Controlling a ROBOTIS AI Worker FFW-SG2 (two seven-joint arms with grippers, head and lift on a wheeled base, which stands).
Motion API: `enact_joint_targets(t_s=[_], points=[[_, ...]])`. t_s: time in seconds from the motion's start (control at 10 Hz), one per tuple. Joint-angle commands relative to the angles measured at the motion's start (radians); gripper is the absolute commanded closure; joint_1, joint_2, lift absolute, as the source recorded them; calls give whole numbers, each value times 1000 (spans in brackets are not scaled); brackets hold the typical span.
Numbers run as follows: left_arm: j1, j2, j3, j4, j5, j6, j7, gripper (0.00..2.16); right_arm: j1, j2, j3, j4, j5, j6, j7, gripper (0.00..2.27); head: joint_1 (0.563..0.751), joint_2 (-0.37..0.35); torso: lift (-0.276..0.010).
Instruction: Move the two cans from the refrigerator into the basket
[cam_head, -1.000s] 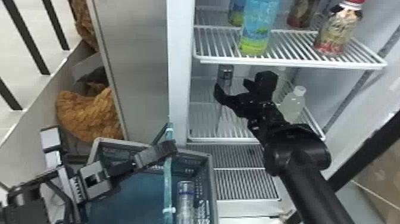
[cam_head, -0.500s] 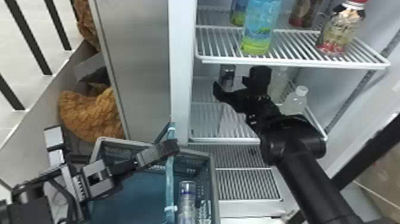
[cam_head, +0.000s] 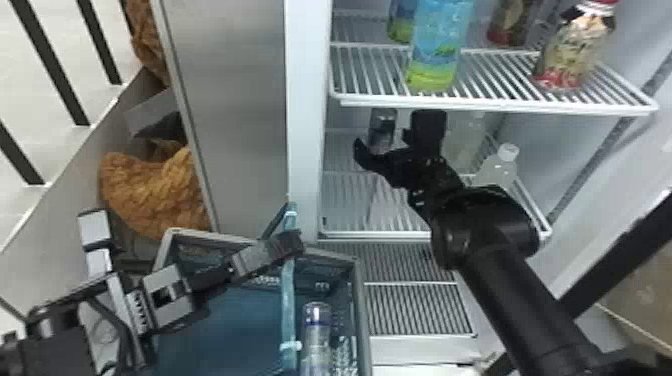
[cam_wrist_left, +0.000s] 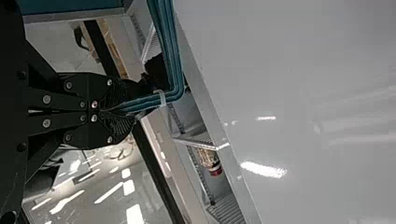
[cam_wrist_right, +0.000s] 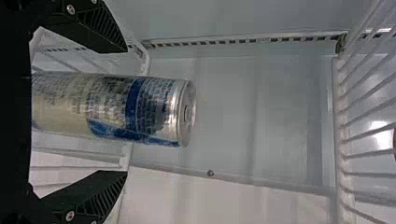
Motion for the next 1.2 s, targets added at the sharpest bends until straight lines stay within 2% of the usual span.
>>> enact_joint_targets(t_s=[0.0,0.1,0.2,0.4,0.5,0.8,1.1], points=[[-2,0,-4,4,1,-2,0,1210,-12,3,10,19,-8,0,-6,107,689,-86,-219],[-2,0,-4,6,3,-2,1,1210,-15,4,10,26,-10,0,-7,119,688,-84,-219],[-2,0,-2,6,3,-2,0,1210,-15,4,10,31,-16,0,-7,259,689,-83,-219],[1,0,-4,6,7,-2,0,1210,-17,4,8,39,-22,2,-12,1179,691,-84,-219],[1,0,-4,6,7,-2,0,1210,-15,3,10,34,-14,0,-15,1277,692,-85,-219],[5,1,-4,6,7,-2,0,1210,7,-4,8,7,-12,-15,-15,1277,692,-87,-219],[8,3,-4,6,9,-2,0,1210,110,-22,-8,-202,-6,66,-19,1277,694,-89,-219]])
